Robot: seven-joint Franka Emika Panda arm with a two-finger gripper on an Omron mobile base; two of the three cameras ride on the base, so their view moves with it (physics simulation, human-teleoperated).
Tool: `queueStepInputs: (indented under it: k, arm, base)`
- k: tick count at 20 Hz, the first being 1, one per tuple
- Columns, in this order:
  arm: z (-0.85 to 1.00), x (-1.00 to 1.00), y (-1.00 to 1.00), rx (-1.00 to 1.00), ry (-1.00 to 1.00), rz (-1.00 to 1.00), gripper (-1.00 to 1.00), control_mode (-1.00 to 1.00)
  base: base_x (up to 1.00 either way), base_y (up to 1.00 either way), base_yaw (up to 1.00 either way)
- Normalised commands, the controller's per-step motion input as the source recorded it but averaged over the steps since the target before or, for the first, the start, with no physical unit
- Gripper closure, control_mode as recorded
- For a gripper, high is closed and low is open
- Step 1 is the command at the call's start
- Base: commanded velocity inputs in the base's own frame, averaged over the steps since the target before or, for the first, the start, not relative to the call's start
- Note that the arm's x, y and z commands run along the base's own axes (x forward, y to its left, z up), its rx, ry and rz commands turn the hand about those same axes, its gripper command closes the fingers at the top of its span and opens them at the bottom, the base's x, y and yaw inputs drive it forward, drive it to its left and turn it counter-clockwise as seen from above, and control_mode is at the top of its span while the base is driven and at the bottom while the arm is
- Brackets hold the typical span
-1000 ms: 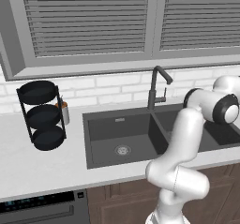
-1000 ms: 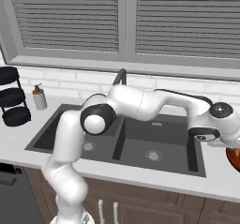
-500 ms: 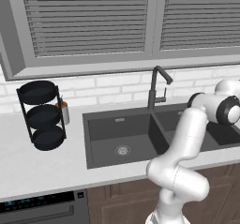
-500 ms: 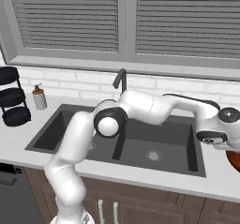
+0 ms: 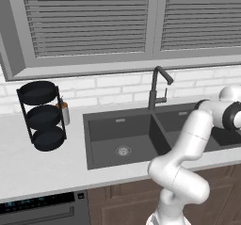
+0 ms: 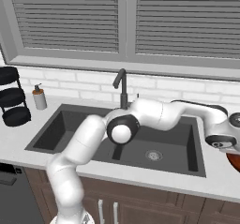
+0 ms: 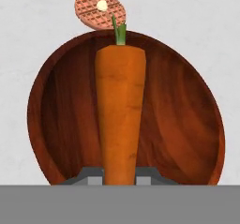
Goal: Pick the carrot from the sink and place it in the bowl. Then pick the bowl and place it in the microwave. Then close the microwave door and press the start button.
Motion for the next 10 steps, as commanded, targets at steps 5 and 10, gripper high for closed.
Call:
queueStepInputs:
  k: [5,10]
  arm:
    - [-0.30,0.08,-0.06,0.01,0.00,0.00,1.00,-1.00]
    - [-0.51,0.08,0.09,0.00,0.00,-0.03,1.00,-1.00]
  base:
    - [0.00,0.00,0.00]
    - [0.00,0.00,0.00]
